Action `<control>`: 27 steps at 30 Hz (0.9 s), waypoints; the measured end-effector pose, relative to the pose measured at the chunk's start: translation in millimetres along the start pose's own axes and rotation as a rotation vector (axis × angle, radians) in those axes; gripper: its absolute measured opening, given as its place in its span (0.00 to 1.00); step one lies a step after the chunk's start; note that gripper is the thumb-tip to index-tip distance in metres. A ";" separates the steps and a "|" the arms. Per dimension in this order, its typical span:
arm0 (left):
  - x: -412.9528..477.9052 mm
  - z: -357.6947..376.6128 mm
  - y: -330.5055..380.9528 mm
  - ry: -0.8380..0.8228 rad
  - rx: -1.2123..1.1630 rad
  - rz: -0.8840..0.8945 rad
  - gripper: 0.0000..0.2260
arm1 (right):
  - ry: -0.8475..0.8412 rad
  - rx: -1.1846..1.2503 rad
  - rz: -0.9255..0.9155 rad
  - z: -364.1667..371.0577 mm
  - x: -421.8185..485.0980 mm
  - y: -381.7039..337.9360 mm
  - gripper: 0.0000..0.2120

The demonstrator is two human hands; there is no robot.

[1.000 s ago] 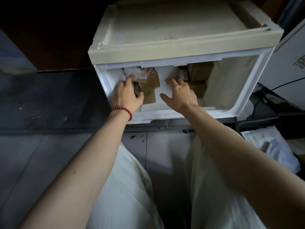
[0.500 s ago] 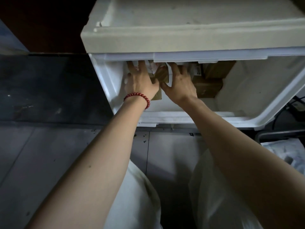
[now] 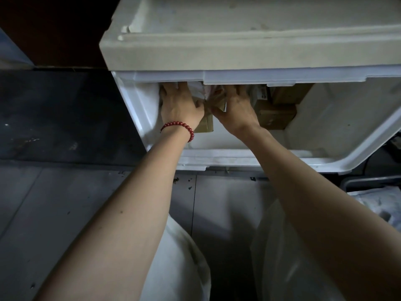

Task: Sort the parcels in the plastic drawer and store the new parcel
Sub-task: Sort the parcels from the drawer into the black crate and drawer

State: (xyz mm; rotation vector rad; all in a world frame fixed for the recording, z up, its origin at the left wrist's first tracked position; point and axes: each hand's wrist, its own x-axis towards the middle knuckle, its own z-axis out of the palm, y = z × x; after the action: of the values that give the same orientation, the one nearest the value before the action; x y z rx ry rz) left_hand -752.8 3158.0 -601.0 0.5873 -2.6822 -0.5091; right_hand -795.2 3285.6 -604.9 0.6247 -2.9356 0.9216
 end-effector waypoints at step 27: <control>-13.4 17.1 5.4 -0.038 -0.294 -0.017 0.36 | -0.088 0.267 -0.092 -6.4 -6.7 21.8 0.32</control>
State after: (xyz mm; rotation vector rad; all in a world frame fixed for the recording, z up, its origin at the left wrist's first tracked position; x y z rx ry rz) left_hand -750.0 3173.2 -617.1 0.5191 -2.5699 -0.9070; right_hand -797.9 3308.0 -612.4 0.8212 -2.8513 1.3206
